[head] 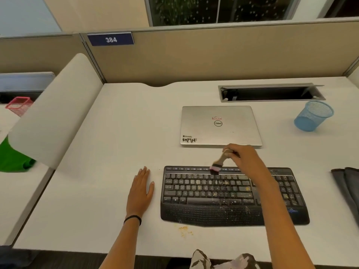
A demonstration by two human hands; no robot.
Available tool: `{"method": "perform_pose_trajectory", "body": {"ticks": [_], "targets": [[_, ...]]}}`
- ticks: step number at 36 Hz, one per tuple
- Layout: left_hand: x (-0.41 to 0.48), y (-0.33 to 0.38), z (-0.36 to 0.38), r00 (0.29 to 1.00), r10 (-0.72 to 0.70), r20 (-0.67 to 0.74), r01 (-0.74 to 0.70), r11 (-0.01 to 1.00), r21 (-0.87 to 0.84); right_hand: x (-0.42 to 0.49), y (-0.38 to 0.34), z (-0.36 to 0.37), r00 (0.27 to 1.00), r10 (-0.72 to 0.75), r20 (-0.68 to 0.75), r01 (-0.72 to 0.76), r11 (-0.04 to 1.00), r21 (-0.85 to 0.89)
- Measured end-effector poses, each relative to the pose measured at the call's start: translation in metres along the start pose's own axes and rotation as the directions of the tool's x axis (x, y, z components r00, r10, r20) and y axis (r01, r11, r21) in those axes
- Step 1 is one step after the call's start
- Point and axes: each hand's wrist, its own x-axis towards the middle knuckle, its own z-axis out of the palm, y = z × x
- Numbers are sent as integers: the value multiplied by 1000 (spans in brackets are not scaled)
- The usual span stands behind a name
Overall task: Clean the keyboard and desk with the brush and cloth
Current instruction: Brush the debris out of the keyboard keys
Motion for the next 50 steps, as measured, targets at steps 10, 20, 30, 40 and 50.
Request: {"method": "perform_pose_trajectory", "body": {"ticks": [10, 20, 30, 40, 50], "targets": [[0, 1, 0, 1000, -3, -2, 3, 1000, -8, 0, 11, 0, 999, 23, -29, -22, 999, 23], [0, 2, -1, 1000, -2, -2, 2, 1000, -9, 7, -13, 29, 999, -29, -34, 33, 989, 146], [0, 1, -1, 1000, -1, -7, 1, 1000, -13, 6, -11, 18, 999, -26, -24, 23, 996, -83], [0, 1, -1, 1000, -1, -12, 1, 1000, -16, 11, -26, 34, 995, -81, 53, 75, 992, 106], [-1, 2, 0, 1000, -5, -12, 5, 1000, -14, 13, -25, 55, 990, -6, -139, 21, 994, 108]]}}
